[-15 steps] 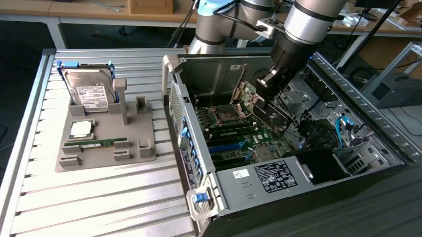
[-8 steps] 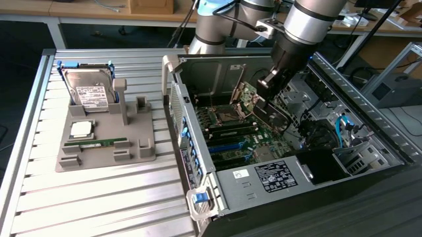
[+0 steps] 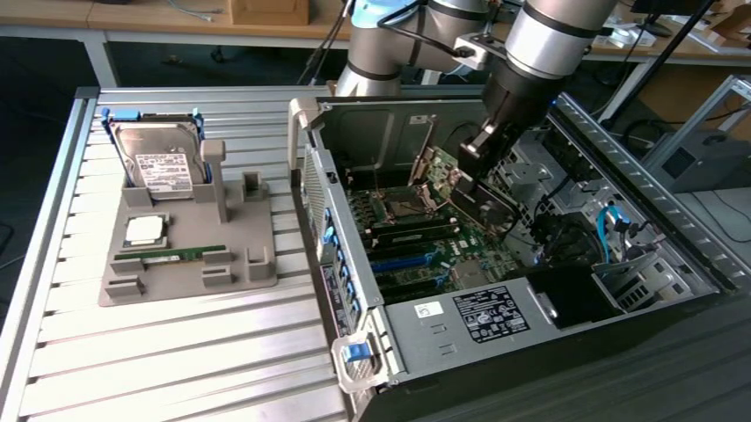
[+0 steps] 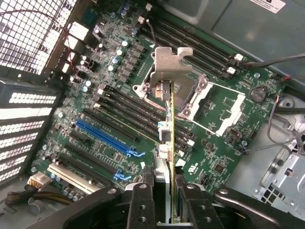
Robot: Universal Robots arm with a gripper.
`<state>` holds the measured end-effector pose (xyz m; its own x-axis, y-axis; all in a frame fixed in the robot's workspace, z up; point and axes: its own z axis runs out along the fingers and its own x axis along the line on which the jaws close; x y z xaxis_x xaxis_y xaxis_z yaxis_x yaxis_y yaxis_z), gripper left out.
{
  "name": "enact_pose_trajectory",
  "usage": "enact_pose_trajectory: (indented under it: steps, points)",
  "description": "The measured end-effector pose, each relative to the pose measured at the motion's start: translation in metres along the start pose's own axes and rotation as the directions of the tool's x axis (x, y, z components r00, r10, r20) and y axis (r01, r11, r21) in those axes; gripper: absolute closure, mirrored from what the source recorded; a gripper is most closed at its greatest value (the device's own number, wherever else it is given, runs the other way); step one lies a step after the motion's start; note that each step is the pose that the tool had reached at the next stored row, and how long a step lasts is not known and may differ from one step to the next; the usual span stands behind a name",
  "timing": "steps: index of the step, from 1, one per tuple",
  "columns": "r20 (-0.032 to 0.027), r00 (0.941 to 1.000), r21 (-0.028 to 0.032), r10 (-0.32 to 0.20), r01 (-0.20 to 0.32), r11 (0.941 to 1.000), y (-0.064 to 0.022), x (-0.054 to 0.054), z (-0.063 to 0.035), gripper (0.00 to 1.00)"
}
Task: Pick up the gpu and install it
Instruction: 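Insert the gpu into the slot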
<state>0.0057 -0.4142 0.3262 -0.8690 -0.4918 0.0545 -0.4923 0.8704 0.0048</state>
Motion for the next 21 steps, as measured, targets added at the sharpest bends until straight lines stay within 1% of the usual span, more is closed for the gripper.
enact_pose_trajectory:
  steps: [4,7,9,13,14,15,16,17,18,21]
  points:
    - [-0.0002,0.9998,0.001,-0.019,0.019,0.9998,0.0,0.0,0.0,0.73]
    - [-0.0004,0.9982,0.0033,-0.061,0.061,0.9982,0.0,0.0,0.0,0.73]
    - [-0.0008,0.9942,0.0058,-0.107,0.107,0.9942,0.0,0.0,0.0,0.73]
    - [-0.0022,0.9778,0.0113,-0.209,0.209,0.9778,0.0,0.0,0.0,0.73]
    - [-0.0027,0.9712,0.0129,-0.238,0.238,0.9711,0.0,0.0,0.0,0.73]
    - [-0.0029,0.9689,0.0134,-0.248,0.248,0.9688,0.0,0.0,0.0,0.73]
    - [-0.0034,0.9619,0.0148,-0.273,0.274,0.9618,0.0,0.0,0.0,0.73]
    - [-0.004,0.9521,0.0165,-0.306,0.306,0.952,0.0,0.0,0.0,0.73]
    - [-0.0042,0.9494,0.0169,-0.314,0.314,0.9492,0.0,0.0,0.0,0.73]
    - [-0.0046,0.9451,0.0176,-0.327,0.327,0.945,0.0,0.0,0.0,0.73]
